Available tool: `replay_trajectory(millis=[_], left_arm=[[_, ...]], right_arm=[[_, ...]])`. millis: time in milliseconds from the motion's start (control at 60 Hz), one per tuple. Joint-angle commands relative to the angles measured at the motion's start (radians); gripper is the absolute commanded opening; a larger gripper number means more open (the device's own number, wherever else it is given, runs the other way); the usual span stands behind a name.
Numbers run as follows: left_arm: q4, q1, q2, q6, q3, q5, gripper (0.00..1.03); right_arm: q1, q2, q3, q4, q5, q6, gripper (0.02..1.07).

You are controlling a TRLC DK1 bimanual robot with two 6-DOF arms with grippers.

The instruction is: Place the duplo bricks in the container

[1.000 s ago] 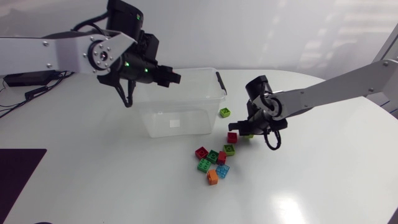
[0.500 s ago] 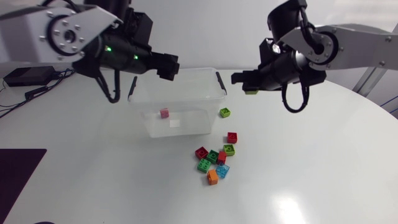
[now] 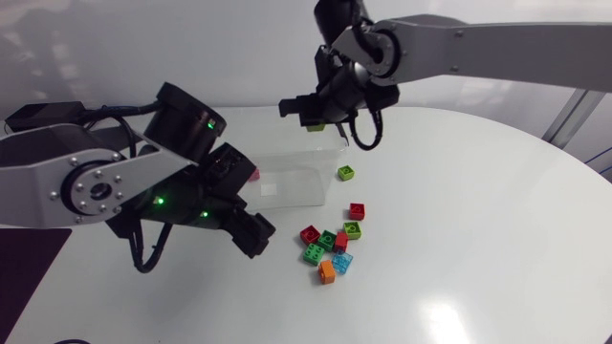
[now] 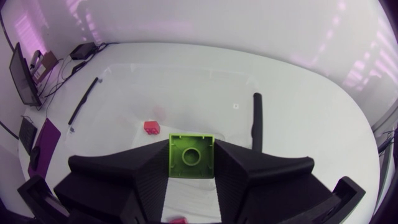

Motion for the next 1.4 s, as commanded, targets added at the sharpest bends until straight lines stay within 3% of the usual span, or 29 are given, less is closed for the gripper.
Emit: replay_trajectory(millis=[0, 150, 233, 500, 750, 1033, 1383], left_arm=[[0.046, -0.027, 0.023, 0.038, -0.043, 0.010, 0.91], [0.106, -0.054, 0.092, 0.055, -0.062, 0.010, 0.91], [0.126, -0.065, 0.135, 0.064, -0.060, 0.010, 0.91], [0.182, -0.096, 0.255, 0.081, -0.045, 0.010, 0.91], [0.184, -0.108, 0.279, 0.081, -0.036, 0.010, 0.91], [0.184, -0.100, 0.261, 0.087, -0.056, 0.007, 0.91], [0.184, -0.082, 0.229, 0.100, -0.086, 0.004, 0.91]], right_arm=[[0.002, 0.084, 0.065, -0.021, 0.005, 0.001, 0.53], [-0.012, 0.142, 0.161, -0.056, 0.005, -0.021, 0.89], [-0.027, 0.090, 0.149, -0.064, 0.000, -0.018, 0.95], [-0.132, -0.149, -0.098, -0.007, -0.040, -0.042, 0.97], [-0.251, -0.249, -0.348, 0.126, -0.078, -0.087, 0.97], [-0.285, -0.155, -0.502, 0.289, -0.079, -0.131, 0.97], [-0.248, 0.023, -0.500, 0.436, -0.078, -0.189, 0.97]])
